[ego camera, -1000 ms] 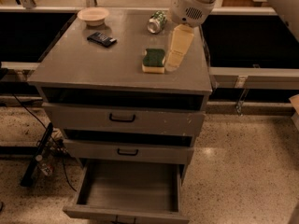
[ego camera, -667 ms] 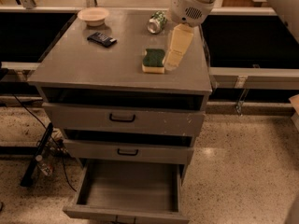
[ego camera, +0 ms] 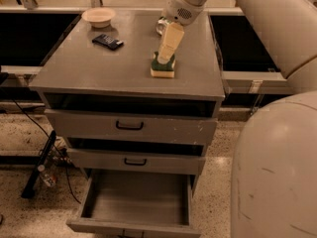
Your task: Place sponge into bottom drawer
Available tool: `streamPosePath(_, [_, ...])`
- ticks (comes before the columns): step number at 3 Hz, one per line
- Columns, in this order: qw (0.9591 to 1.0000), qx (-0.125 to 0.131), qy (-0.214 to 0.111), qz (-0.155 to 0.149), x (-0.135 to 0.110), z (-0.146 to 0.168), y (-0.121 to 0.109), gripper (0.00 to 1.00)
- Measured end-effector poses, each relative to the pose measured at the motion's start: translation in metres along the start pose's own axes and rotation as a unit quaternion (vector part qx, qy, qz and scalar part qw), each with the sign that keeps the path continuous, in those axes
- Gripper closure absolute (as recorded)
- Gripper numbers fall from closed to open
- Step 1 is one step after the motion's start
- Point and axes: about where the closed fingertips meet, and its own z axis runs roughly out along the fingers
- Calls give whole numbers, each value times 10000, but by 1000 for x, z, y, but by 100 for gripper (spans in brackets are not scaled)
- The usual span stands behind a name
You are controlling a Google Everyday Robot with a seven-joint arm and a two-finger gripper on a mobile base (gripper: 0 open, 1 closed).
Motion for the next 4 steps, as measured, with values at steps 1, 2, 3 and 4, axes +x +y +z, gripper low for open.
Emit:
streamPosePath(1, [10000,4,-5,2,0,0,0,0])
streamPosePath(2, [9999,-65,-18,75,2,8,0,0])
streamPosePath(3, [9999,-65,-18,75,2,8,0,0])
streamPosePath(4, [9989,33,454,119,7,21,-4,0])
